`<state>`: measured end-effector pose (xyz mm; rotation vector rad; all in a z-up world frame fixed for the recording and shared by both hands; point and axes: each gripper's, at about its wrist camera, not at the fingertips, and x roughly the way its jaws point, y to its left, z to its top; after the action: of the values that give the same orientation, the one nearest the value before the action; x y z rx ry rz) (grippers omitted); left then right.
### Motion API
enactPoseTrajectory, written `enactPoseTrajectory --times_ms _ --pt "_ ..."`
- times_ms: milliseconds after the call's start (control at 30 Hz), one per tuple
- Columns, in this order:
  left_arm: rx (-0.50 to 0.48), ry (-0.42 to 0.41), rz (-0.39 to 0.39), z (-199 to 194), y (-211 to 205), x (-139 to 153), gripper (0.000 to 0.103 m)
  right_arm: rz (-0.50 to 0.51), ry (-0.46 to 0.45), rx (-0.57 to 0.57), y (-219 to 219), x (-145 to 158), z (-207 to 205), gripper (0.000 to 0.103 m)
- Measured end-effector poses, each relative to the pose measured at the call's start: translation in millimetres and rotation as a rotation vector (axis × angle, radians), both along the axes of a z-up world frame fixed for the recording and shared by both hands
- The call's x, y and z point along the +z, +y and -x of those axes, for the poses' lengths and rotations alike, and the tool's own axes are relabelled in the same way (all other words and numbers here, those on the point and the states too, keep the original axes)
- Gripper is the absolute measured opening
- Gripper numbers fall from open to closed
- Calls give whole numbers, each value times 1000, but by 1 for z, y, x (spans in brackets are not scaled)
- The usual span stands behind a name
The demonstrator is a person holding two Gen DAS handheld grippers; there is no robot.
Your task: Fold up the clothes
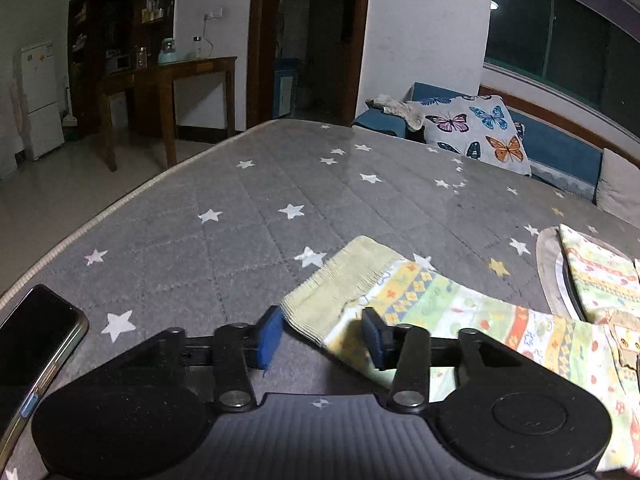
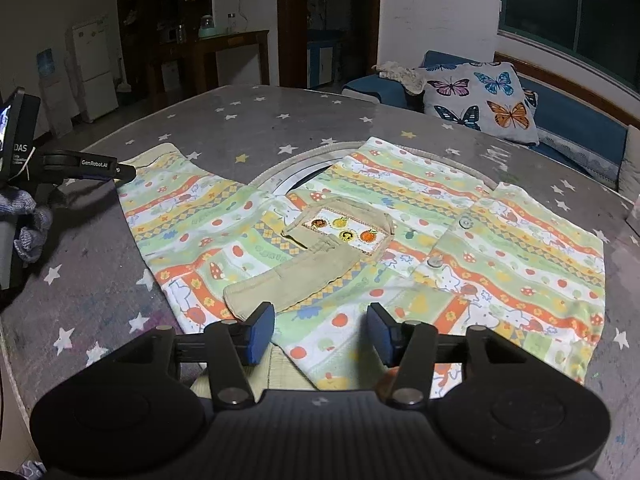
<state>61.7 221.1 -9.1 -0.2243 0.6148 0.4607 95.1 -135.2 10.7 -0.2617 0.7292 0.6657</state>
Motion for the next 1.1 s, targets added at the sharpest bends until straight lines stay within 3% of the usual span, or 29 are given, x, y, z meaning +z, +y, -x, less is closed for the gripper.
enactPoseTrajectory --times_ms 100,200,433,600,800,933,1100 --pt "-4 -7 4 -2 3 0 18 -3 -2 0 0 1 1 52" --pt "-7 -20 9 1 3 4 6 -10 -5 -6 -2 3 2 52" --pt "-155 -150 76 9 -31 48 5 -60 -15 -34 -16 14 4 52" --pt "-363 -241 103 7 -88 85 5 -104 -11 -85 -35 21 2 52" --pt "-633 -287 135 2 -173 105 4 -145 4 -187 -70 23 -4 50" --pt "-758 -249 116 -1 -223 93 4 -181 21 -258 -97 23 -8 46" --pt "-891 -110 84 -6 -266 60 5 -235 68 -346 -126 18 -14 41"
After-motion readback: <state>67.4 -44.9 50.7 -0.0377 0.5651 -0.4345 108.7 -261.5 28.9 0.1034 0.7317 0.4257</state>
